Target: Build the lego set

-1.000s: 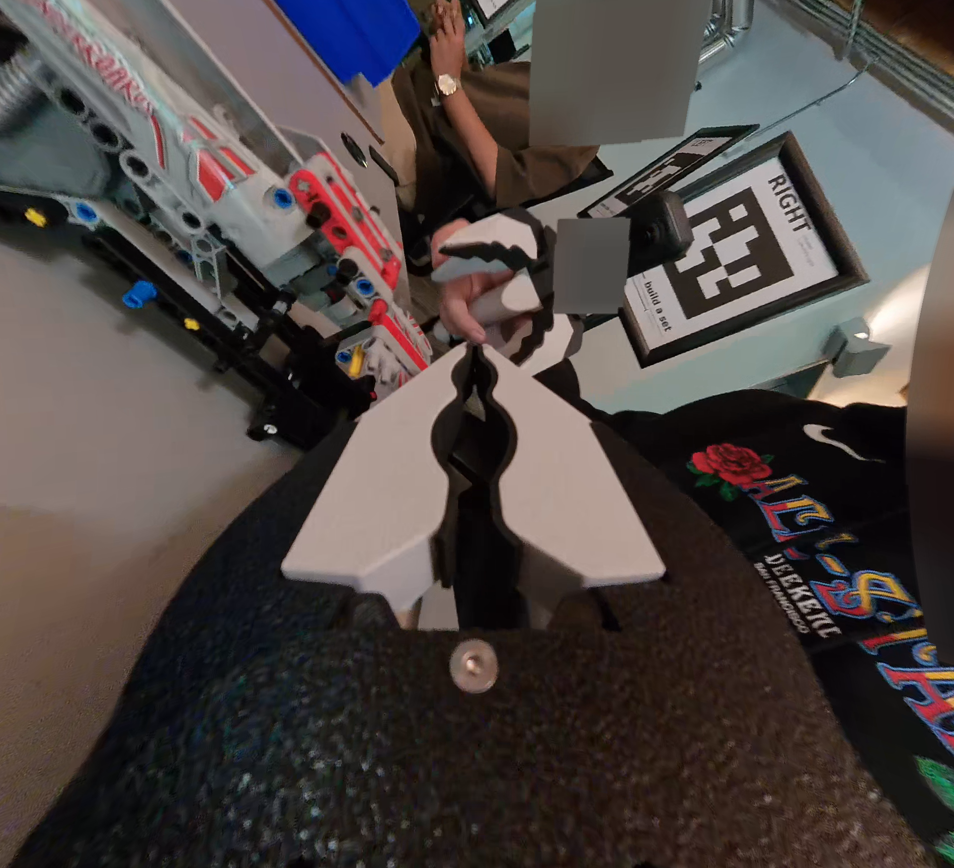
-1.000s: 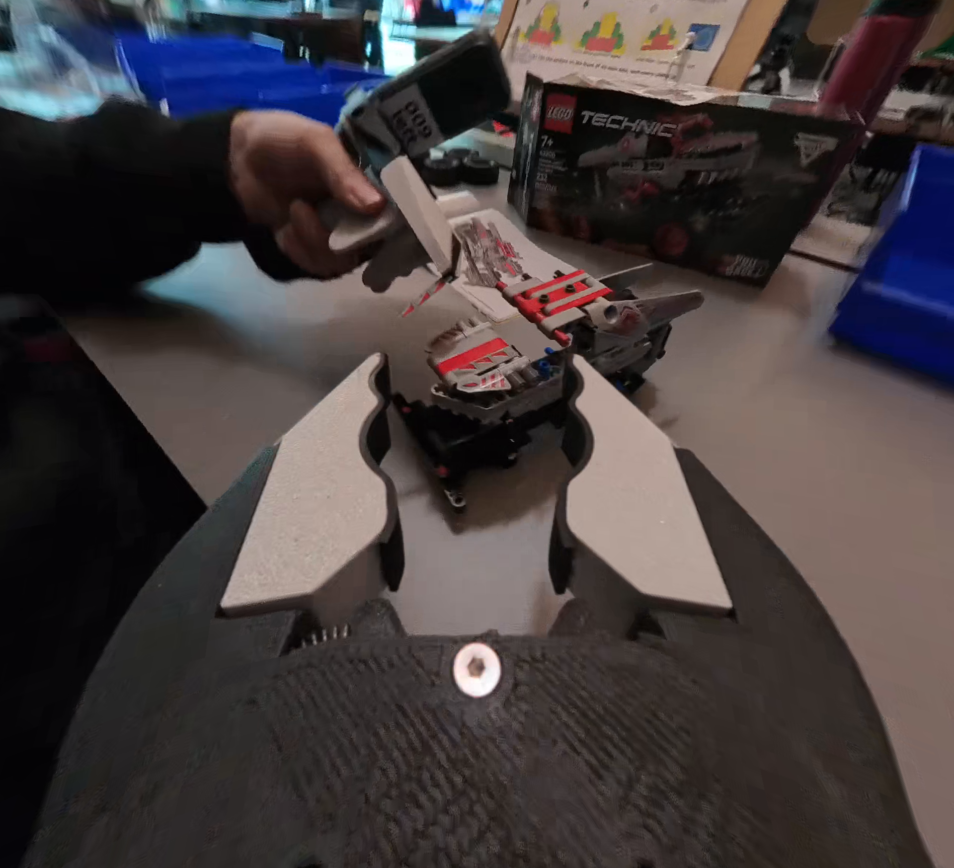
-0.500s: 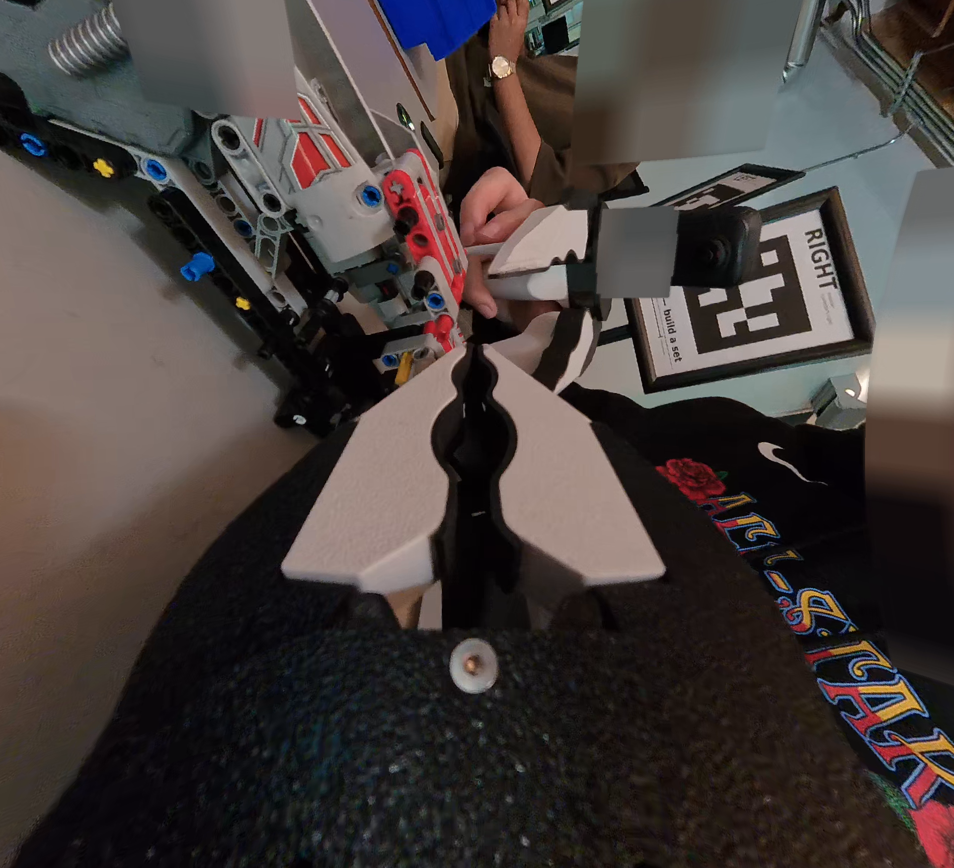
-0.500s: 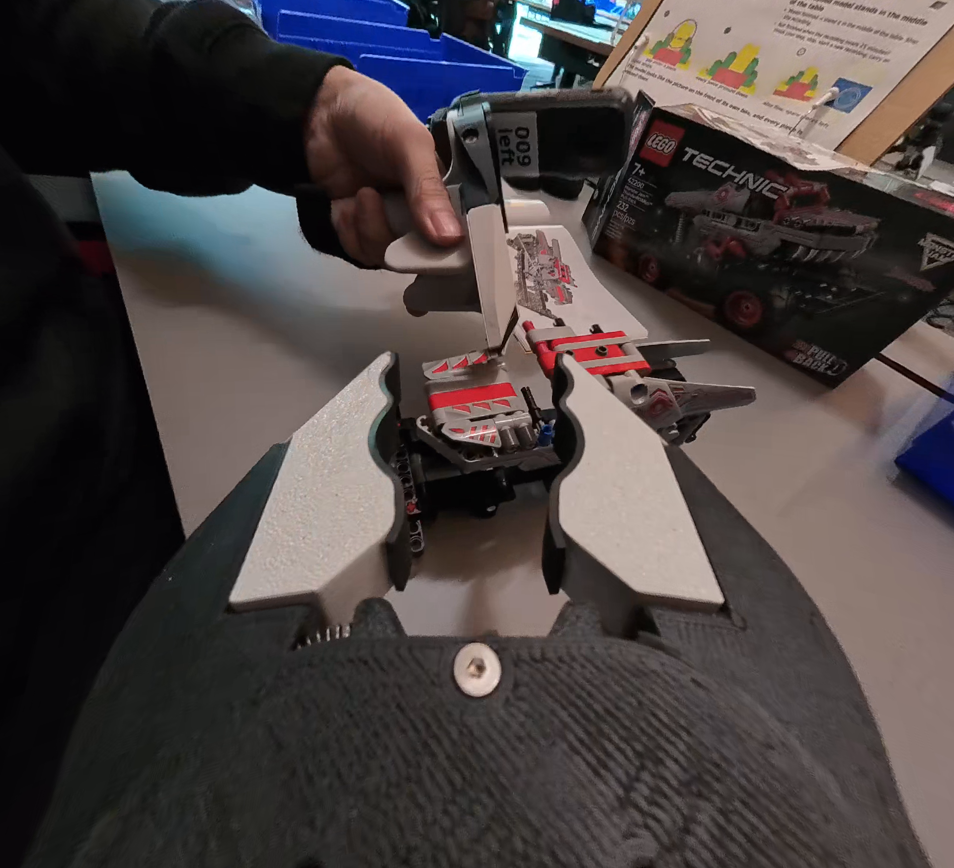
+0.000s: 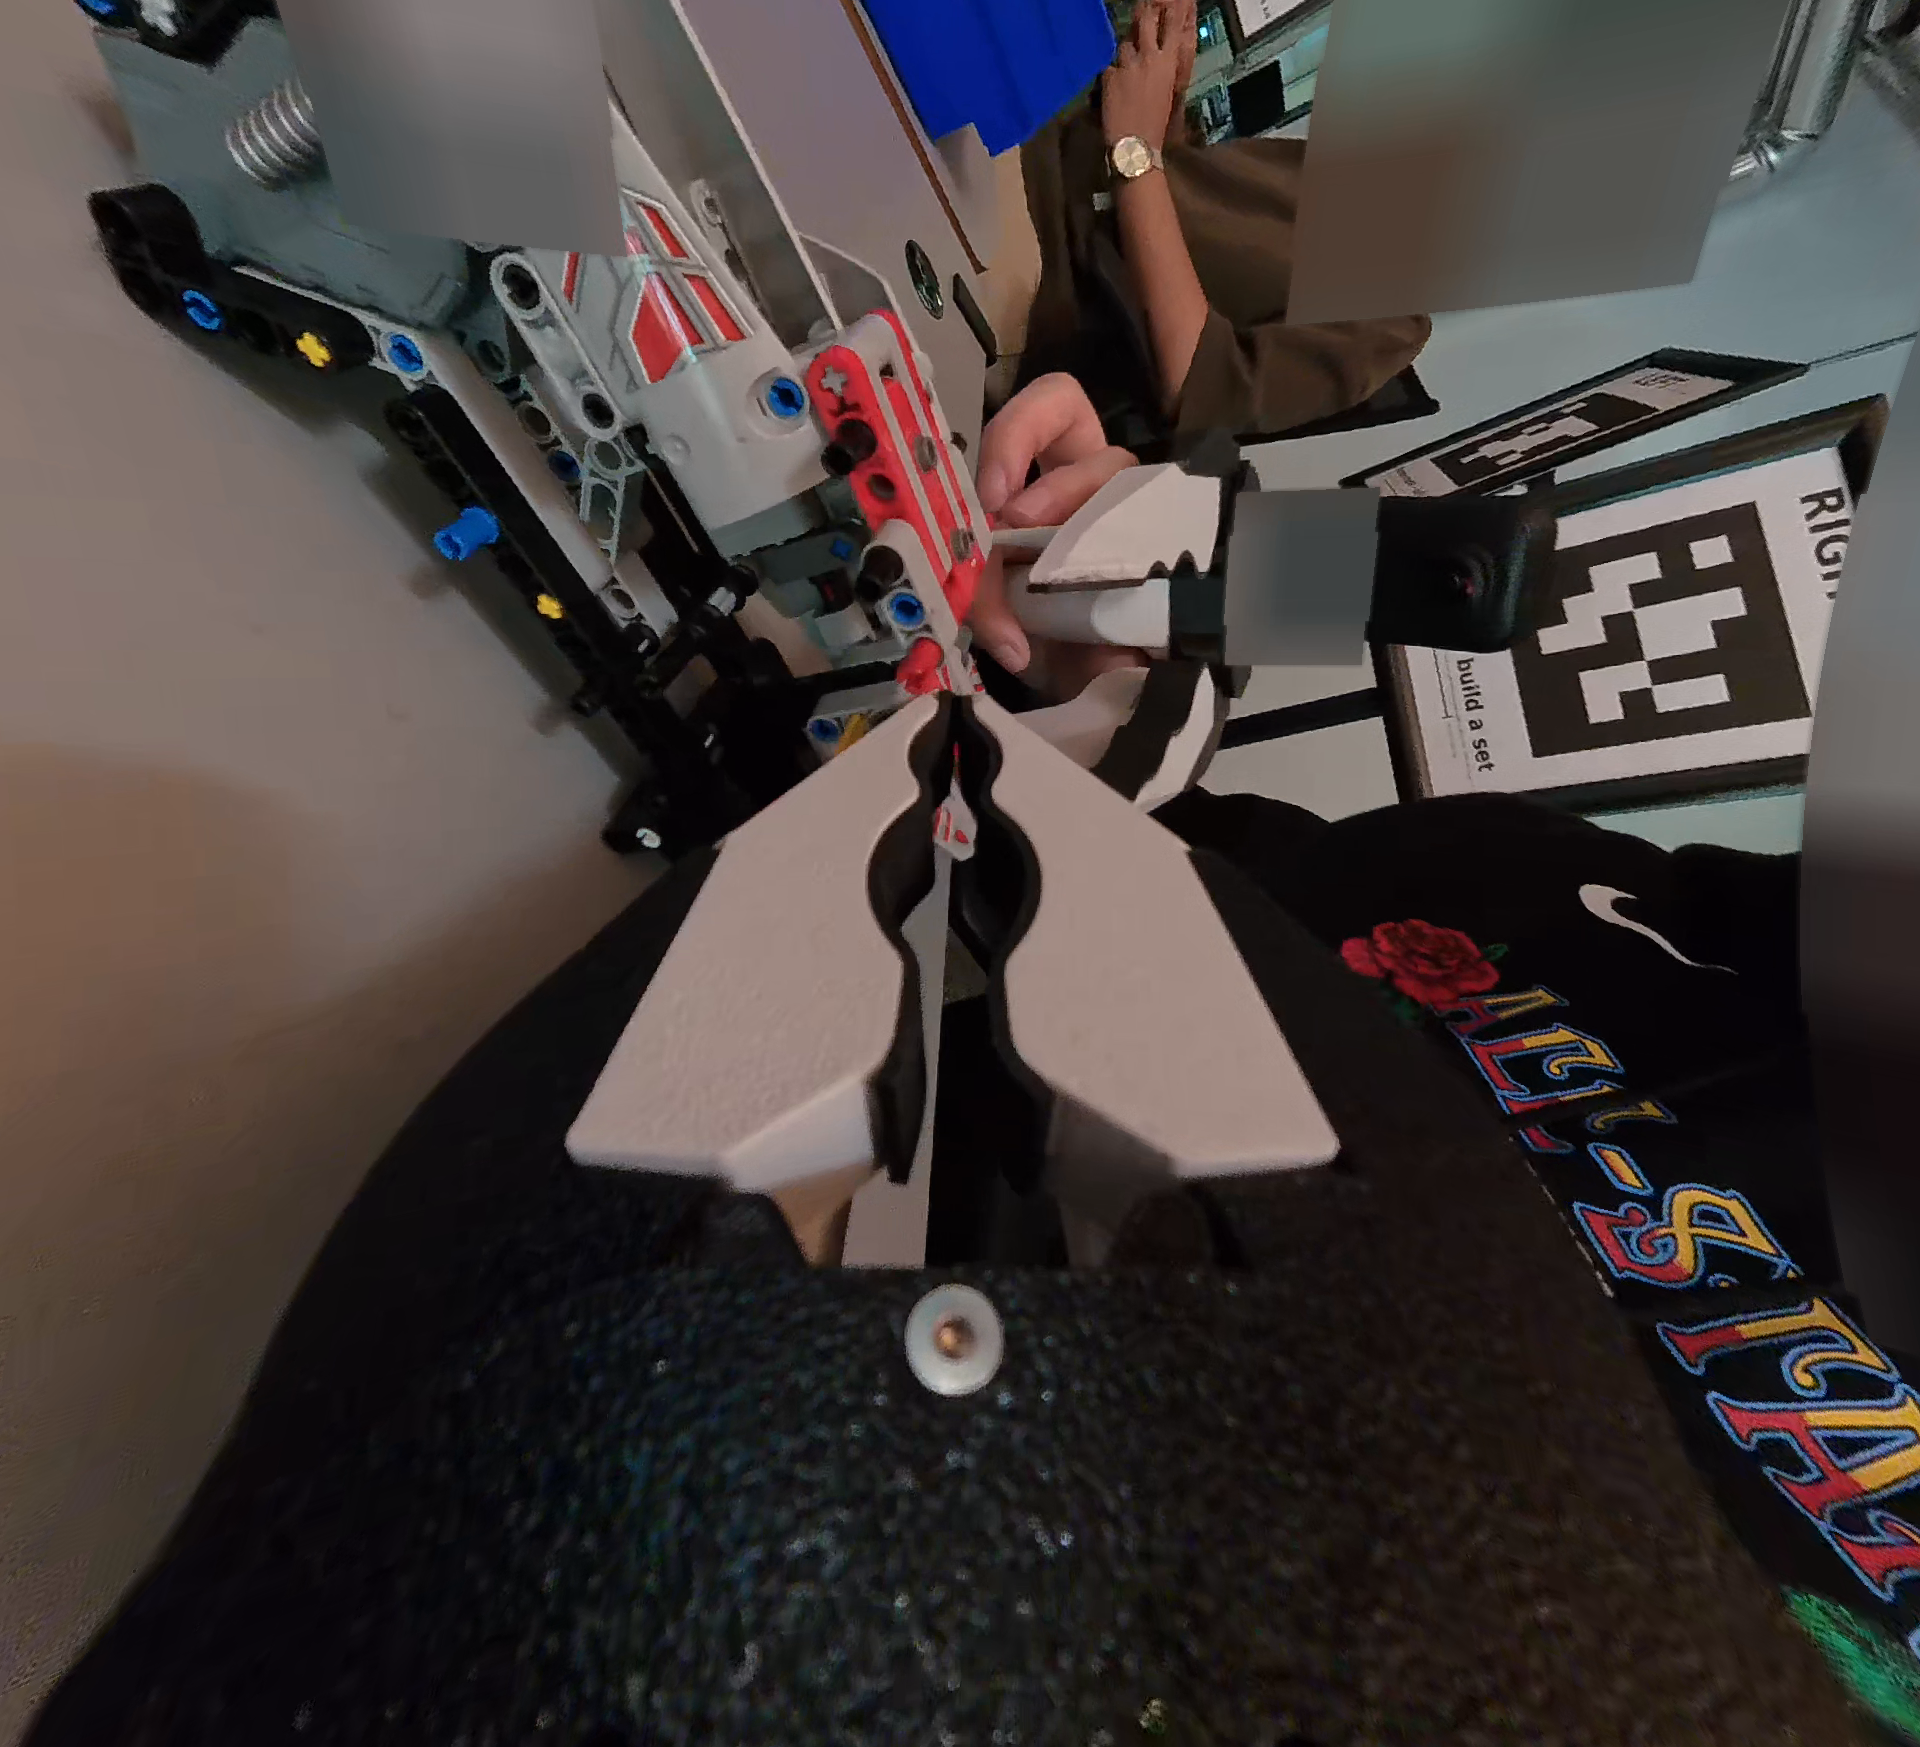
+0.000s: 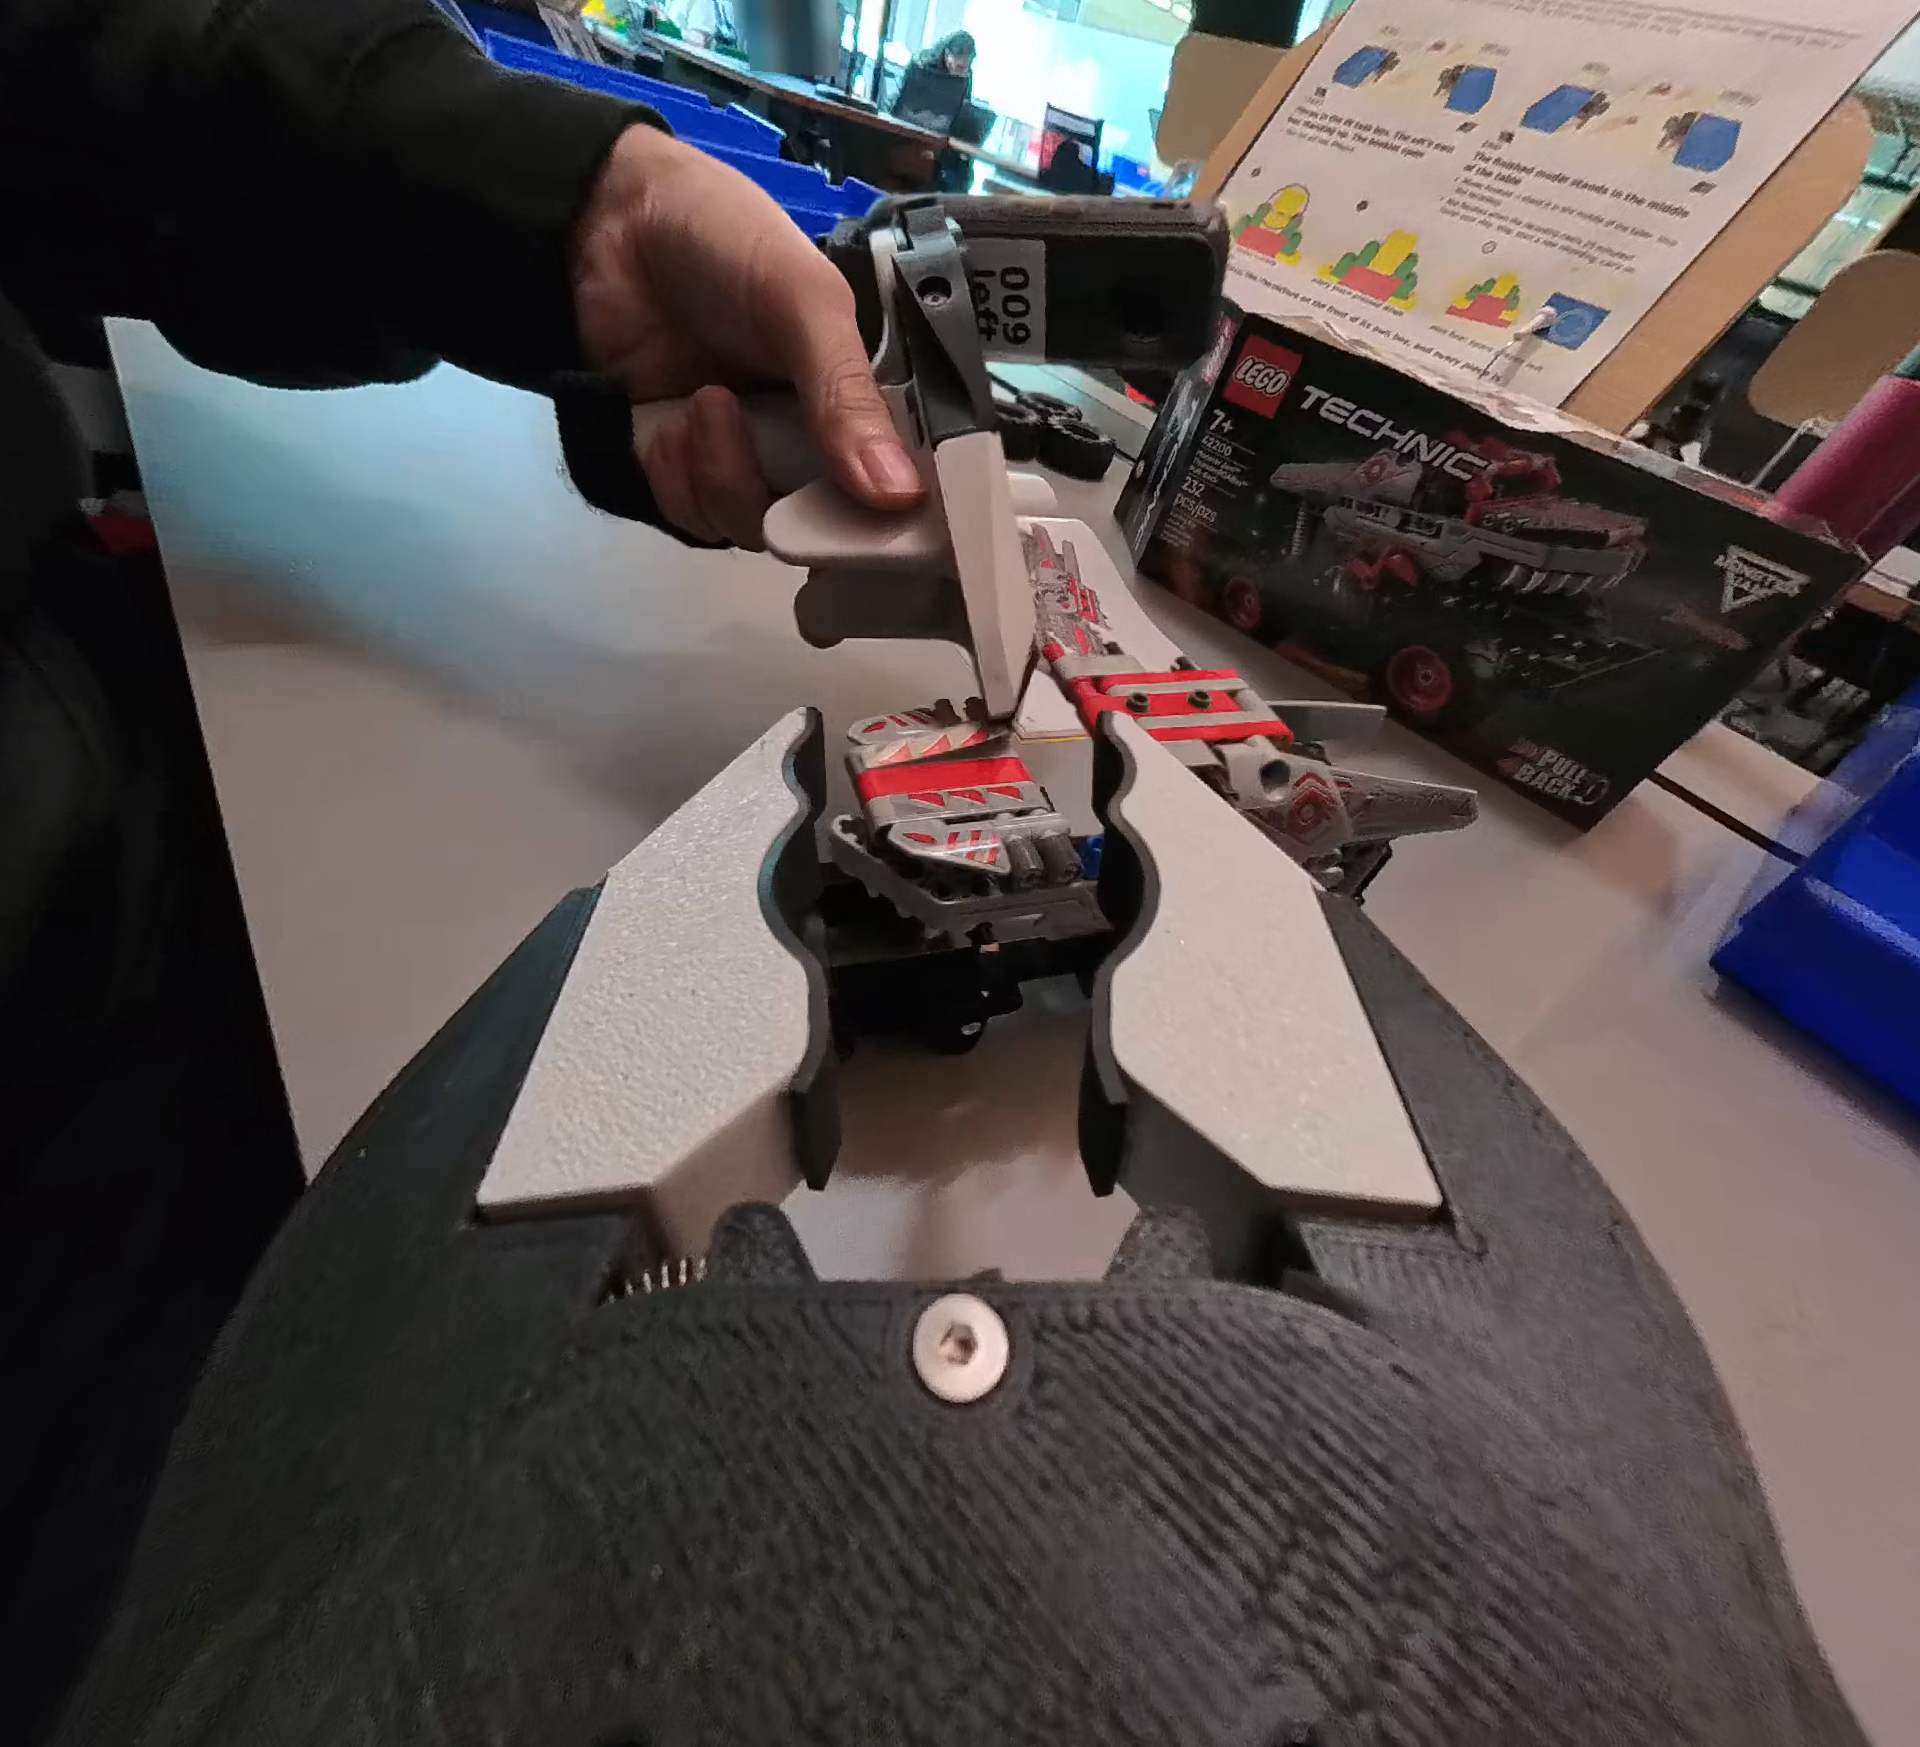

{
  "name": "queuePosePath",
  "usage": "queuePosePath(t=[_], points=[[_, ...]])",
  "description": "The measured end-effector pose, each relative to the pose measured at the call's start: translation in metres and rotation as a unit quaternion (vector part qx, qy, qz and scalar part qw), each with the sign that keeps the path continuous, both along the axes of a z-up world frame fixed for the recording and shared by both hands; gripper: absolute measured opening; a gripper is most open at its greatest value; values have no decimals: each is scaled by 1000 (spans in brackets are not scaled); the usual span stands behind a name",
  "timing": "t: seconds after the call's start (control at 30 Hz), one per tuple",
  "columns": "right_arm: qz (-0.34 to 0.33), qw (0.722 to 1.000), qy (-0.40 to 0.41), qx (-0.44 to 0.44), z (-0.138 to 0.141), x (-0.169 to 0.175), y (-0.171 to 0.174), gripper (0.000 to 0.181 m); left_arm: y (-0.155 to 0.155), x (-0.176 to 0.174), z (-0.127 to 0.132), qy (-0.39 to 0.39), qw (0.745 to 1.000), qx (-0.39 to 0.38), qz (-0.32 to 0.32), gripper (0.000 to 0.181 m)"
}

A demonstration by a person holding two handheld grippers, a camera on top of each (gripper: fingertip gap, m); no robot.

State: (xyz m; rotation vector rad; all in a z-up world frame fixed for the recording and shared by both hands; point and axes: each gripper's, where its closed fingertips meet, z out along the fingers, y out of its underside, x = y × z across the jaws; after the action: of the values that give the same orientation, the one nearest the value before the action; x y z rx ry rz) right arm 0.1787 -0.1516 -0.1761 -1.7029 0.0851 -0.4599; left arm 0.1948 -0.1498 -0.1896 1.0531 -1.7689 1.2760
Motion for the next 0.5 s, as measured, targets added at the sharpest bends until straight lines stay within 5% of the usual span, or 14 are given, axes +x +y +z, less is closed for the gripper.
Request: queuePosePath(t=[0.5], points=[[-30,998,-44,-22,-5,0,-2,45,2,-1,2,5,1000,-7,3,0]])
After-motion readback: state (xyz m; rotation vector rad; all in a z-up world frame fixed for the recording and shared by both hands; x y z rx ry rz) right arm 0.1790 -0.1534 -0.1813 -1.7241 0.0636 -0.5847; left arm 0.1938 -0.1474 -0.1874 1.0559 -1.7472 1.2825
